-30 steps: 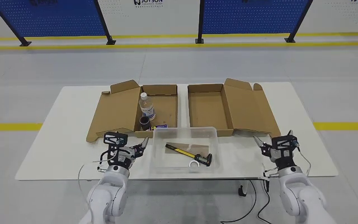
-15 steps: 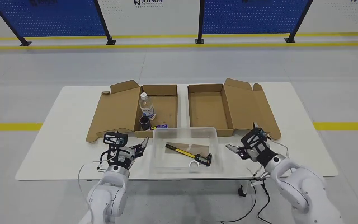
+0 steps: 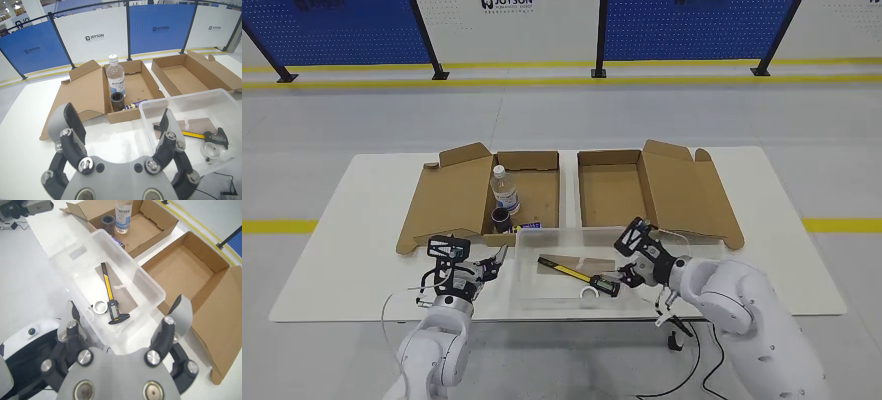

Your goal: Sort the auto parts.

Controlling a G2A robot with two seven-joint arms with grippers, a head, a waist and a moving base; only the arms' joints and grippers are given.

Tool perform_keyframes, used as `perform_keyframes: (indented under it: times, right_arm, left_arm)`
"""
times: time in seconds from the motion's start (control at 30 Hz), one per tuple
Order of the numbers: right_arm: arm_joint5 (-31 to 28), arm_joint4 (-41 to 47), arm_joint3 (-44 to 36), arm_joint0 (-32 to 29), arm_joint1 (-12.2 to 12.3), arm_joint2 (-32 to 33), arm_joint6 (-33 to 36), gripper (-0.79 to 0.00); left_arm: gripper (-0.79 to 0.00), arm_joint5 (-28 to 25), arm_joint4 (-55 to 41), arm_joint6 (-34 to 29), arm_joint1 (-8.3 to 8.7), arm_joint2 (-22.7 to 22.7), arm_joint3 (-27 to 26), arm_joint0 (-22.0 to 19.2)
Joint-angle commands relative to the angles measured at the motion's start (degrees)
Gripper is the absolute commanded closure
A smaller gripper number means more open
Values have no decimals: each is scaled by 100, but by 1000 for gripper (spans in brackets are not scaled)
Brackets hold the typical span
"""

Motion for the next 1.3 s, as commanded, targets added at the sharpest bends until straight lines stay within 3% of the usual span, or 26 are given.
perform_keyframes:
  times: [0.0,0.63,0.93,1.27]
  right_arm:
    - [72,-57,168,238,-24,-196,139,-785]
    - [610,-19,1952,2075,-441,-1998,987,-785]
    - [737,5,2651,2470,-647,-2554,991,-785]
    - [647,58,2891,2600,-743,-2765,887,-785]
  left_arm:
    - [-785,0,0,0,0,0,0,0]
    - [-785,0,0,0,0,0,0,0]
    - [-785,0,0,0,0,0,0,0]
    - [-785,0,0,0,0,0,0,0]
